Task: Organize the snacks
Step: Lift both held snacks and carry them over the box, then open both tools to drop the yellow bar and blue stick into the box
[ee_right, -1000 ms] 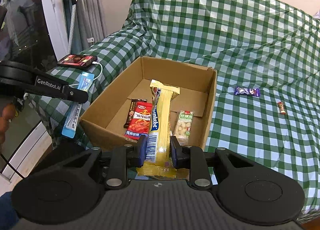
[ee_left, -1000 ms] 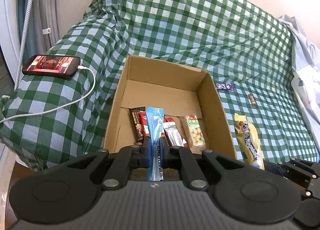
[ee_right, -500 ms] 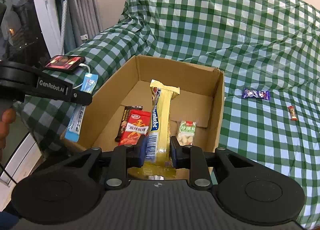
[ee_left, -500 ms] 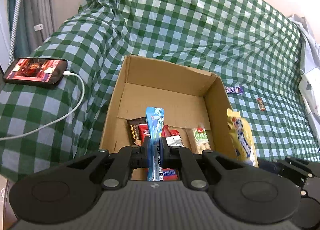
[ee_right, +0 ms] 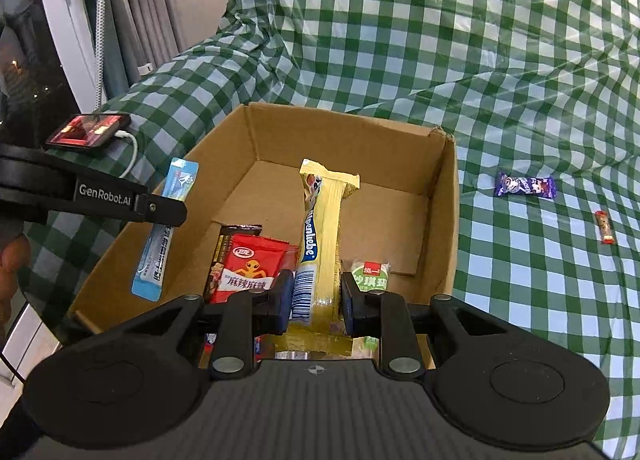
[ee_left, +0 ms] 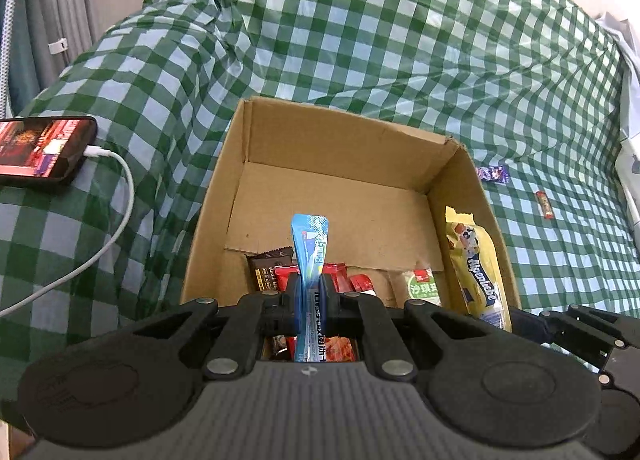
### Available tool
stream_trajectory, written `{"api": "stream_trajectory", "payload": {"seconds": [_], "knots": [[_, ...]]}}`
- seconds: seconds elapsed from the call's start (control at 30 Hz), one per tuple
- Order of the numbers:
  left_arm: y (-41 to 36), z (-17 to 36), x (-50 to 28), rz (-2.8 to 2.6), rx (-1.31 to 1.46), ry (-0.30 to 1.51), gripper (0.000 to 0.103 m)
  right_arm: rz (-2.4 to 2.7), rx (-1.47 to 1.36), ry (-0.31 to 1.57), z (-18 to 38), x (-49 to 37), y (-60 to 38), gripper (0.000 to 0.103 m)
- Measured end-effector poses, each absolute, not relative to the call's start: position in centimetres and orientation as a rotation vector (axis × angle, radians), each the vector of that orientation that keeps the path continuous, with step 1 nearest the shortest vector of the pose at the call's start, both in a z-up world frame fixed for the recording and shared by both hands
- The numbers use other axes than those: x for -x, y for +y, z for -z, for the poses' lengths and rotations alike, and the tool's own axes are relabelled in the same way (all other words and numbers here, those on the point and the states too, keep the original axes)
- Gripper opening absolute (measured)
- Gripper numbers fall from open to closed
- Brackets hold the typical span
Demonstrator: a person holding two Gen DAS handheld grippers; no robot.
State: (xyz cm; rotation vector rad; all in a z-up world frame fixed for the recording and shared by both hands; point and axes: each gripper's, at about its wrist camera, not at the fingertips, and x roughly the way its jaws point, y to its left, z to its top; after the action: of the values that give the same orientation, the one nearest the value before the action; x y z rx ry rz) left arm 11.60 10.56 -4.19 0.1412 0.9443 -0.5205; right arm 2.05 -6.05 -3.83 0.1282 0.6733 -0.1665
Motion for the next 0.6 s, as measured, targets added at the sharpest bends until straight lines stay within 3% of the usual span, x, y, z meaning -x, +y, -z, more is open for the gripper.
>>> {"api": "stream_trajectory", "payload": {"seconds": [0.2,0.27,0.3,0.33,0.37,0.47,0.6], "knots": [[9.6,5.7,-13.0,0.496,-0.174,0.938,0.010,0.169,-0.138,0.683,4.7,-3.7,-6.7,0.026],[9.3,6.0,-13.4,0.494,-0.194,0.934,0.019,0.174,-0.146,0.675,4.8,-4.2,-6.9,0.031],[9.2,6.0,-13.5,0.496,-0.198,0.931,0.045,0.178,-0.149,0.669,4.8,-4.3,-7.1,0.035],[9.2,5.9,-13.5,0.495,-0.202,0.922,0.084,0.179,-0.149,0.666,4.7,-4.4,-7.2,0.046],[9.2,5.6,-13.3,0.485,-0.210,0.907,0.100,0.180,-0.148,0.663,4.6,-4.5,-7.4,0.057],[10.5,4.7,-11.6,0.464,-0.235,0.831,0.103,0.194,-0.152,0.658,4.2,-4.1,-7.5,0.081],[11.7,4.7,-9.4,0.476,-0.285,0.873,0.103,0.205,-0.170,0.684,4.6,-2.3,-7.2,0.089]]}}
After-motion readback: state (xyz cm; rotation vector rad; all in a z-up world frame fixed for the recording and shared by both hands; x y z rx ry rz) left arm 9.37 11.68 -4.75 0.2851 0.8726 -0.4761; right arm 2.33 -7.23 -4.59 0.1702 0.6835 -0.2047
